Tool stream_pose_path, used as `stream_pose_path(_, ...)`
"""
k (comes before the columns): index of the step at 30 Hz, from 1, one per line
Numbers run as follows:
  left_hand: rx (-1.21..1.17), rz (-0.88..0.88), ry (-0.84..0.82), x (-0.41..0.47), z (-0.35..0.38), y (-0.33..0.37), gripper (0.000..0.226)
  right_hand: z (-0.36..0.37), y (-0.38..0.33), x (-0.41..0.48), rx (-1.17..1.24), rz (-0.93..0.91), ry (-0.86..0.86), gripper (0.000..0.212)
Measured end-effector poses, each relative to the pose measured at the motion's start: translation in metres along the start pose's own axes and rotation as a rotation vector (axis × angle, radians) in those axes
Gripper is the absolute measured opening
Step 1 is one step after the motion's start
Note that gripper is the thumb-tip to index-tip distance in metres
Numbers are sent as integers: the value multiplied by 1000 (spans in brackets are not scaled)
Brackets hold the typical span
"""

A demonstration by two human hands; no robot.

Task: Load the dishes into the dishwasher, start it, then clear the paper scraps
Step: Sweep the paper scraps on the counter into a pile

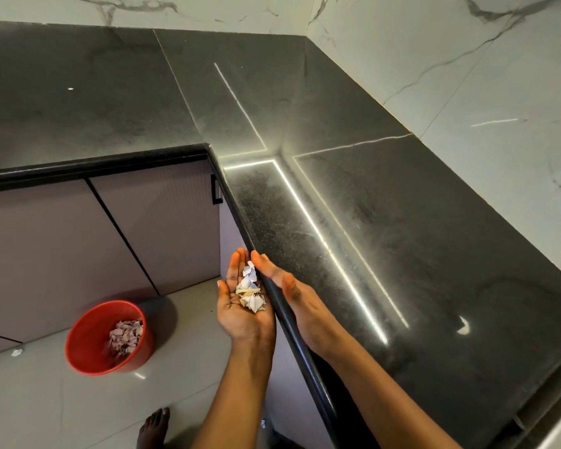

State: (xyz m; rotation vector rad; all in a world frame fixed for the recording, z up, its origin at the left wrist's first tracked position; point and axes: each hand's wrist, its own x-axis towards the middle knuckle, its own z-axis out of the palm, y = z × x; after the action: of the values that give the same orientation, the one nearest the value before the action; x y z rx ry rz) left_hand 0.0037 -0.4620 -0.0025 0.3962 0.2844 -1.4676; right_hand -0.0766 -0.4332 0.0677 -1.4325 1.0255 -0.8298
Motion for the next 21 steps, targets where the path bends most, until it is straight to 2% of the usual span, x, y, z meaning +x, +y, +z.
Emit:
stream_pose_path(5, -46, 8, 37, -6, 0, 21, 64, 16, 1, 11, 375, 71, 235, 95)
stream_pose_path(8, -77, -12, 52, -3, -3, 42, 65, 37, -1, 23, 494, 58, 392, 85)
stream_pose_path(12, -73, 45, 101, 5, -12, 94, 64, 86, 4, 52, 612, 62, 469, 68)
stream_pose_path(14, -20, 118, 156, 15, -27, 132, 64, 114, 19, 73, 686, 165, 489, 50)
stream_pose_path(17, 82, 201, 339, 39, -64, 195, 65, 163, 62, 108, 713, 424, 473, 37)
stream_pose_path(19, 142, 206, 466, 62, -96, 234, 63, 204, 103, 134, 754, 592, 442, 30)
stream_pose_path(21, 212, 173, 573, 90, -132, 266, 52, 239, 150, 158, 822, 736, 460, 27)
